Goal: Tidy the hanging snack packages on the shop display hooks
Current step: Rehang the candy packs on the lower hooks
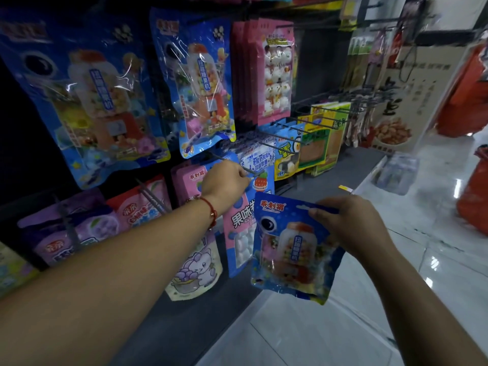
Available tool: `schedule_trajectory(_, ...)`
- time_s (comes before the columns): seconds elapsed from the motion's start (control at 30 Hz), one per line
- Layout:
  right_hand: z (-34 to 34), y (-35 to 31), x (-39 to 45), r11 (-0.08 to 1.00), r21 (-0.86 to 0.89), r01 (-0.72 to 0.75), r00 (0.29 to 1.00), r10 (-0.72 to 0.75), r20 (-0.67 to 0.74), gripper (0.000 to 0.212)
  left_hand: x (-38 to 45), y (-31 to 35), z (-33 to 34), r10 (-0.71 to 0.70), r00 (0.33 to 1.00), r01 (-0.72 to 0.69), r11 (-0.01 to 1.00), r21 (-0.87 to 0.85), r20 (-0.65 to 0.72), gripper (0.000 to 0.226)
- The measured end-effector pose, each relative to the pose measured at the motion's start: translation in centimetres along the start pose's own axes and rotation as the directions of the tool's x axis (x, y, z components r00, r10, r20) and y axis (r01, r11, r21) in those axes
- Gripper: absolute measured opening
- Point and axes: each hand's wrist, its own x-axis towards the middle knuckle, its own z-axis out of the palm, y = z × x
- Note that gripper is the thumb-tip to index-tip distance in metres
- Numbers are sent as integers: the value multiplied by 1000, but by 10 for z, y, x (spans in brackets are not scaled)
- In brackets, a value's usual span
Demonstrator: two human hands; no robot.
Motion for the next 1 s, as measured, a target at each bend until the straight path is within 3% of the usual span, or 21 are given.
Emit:
schedule_trajectory(0.13,-1,1,-1,1000,26,-1,1000,1,-7,28,11,-6,-3,-141,989,148,971,-187,49,29)
schedule_trajectory(0.2,-1,1,-1,1000,30,10,1000,-9,-17,29,14,-14,-7,-222,974,225,955,-193,40,29)
schedule_trajectory(0.33,-3,0,0,999,36,29,1000,-29,-11,30,17,-27,-13,-127,991,130,987,90,-38,43)
schedule_trajectory(0.43,-5,-3,-1,998,44,36,999,-36,-3,29,13,-24,-18,-36,999,45,944,327,-35,32)
schedule_trajectory(0.63,-11,-16,-5,997,29,70,997,-71,18,24,-16,-14,-45,68,998,-65,923,379,5,29)
schedule_trajectory(0.77,-16,-33,-13,989,94,118,993,-120,12,14,-56,-3,-73,224,975,-223,964,147,15,36)
schedule_trajectory(0.9,-18,-54,-25,978,131,160,986,-164,21,16,-92,11,-99,226,944,-146,939,-313,240,32)
schedule_trajectory(1.0,-21,-70,-32,966,125,225,974,-226,-3,21,-108,9,-110,227,937,-144,944,-297,264,23)
